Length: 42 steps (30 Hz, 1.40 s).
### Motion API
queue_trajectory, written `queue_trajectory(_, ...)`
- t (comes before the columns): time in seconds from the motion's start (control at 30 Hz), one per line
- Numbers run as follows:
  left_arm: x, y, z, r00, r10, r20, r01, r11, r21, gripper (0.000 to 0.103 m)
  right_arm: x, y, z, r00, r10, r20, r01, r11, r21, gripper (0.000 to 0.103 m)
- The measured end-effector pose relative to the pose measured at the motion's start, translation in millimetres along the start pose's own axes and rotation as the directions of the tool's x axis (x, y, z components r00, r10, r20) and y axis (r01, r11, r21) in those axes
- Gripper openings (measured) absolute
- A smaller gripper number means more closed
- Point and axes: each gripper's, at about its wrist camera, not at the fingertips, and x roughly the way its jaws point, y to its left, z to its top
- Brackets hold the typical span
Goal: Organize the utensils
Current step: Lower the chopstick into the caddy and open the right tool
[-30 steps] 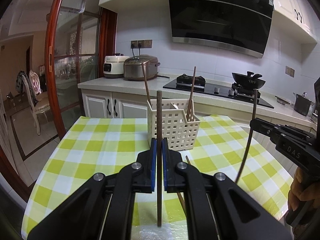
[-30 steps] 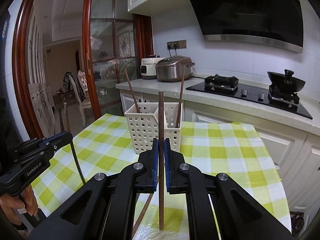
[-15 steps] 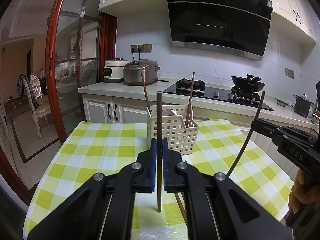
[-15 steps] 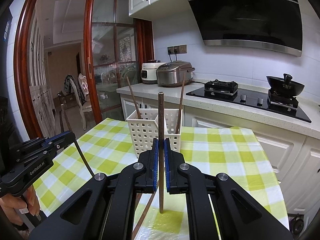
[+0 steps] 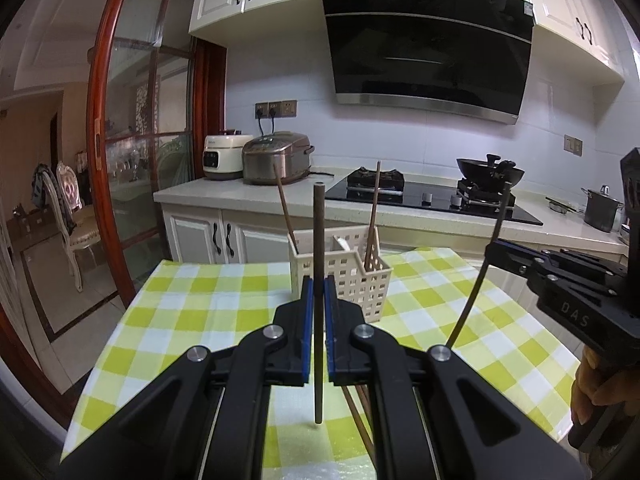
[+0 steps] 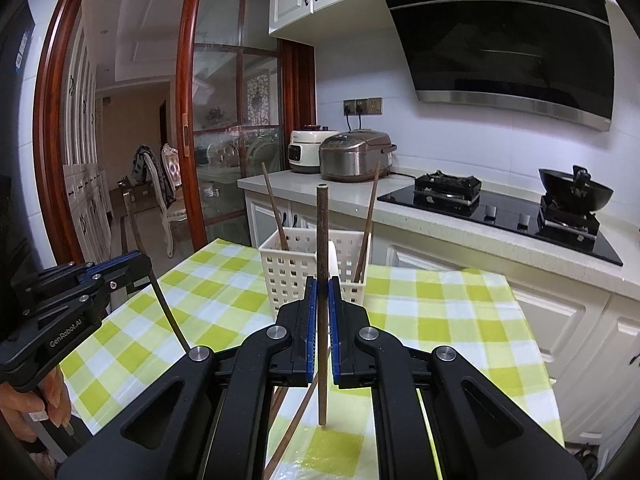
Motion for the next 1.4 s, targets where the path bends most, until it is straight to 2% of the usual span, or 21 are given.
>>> queue_trajectory(0.3,-11.1,5.9,23.8,0.998,0.016,0.058,-0.017,1.0,0.006,0.005,-12.4,-7.0,31.3,0.997,-0.023,0.073,0.026,0.999,-0.031,0.006)
queue_trajectory(0.6,-13.8,1.6,49.2,0.997,-0.004,0.083,0.001,0.999,0.044,0.005,-8.3,-4.2,47.3,0.996,-0.032,0.087,0.04,0.995,-0.088,0.006)
queue_trajectory(1.0,17.5,9.5,117.0,0.994,-0.024,0.11,0.021,0.999,0.034,0.005,21.7,-22.6,94.4,0.995,-0.022,0.101,0.029,0.997,-0.067,0.006)
queue_trajectory(1.23,43.2,9.9,150.2,0.989,-0.016,0.147,0.014,1.0,0.012,0.005,55.1,-28.0,116.4,0.994,-0.014,0.106,0.022,0.997,-0.073,0.006)
queue_trajectory(1.4,75.4,15.7,165.1,0.988,-0.006,0.154,0.01,1.0,-0.024,0.005,85.6,-26.4,126.7,0.995,0.0,0.101,0.008,0.997,-0.083,0.006)
